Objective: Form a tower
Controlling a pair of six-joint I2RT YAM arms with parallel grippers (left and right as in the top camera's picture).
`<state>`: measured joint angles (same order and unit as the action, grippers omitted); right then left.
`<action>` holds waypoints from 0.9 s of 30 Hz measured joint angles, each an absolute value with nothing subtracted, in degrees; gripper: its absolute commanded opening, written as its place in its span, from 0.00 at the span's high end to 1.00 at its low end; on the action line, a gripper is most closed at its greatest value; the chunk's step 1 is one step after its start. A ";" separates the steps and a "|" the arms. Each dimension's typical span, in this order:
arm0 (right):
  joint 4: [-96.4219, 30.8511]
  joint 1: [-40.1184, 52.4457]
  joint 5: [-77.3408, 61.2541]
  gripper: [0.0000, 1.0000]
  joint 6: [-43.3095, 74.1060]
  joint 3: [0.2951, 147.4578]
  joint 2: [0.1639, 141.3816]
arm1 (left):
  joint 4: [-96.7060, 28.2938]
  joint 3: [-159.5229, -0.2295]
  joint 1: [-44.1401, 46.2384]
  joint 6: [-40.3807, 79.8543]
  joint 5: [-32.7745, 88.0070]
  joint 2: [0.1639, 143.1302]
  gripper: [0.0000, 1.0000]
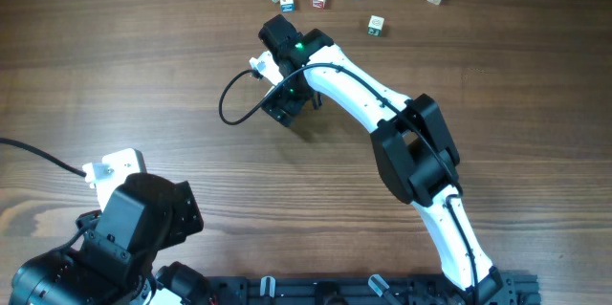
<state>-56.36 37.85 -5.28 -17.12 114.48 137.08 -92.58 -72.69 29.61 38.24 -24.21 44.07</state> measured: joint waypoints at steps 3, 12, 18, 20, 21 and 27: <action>-56.40 37.98 -5.28 0.00 -16.88 114.48 135.79 | -92.58 -72.69 29.61 38.24 -24.21 44.07 0.00; -58.43 38.11 -5.37 0.00 -15.38 114.48 128.51 | -92.55 -72.69 29.61 38.24 -24.21 44.07 0.00; -58.08 38.11 -5.28 0.00 -0.56 114.48 123.55 | -92.58 -72.69 29.61 38.24 -24.21 44.07 0.00; -58.08 38.11 -5.06 0.01 8.91 114.48 122.48 | -92.58 -72.69 29.61 38.24 -24.21 44.07 0.00; -57.95 38.11 -5.08 0.00 9.89 114.48 122.32 | -92.58 -72.69 29.61 38.24 -24.21 44.07 0.00; -58.28 38.11 -7.25 0.00 2.46 114.48 122.50 | -92.55 -72.69 29.61 38.24 -24.21 44.07 0.00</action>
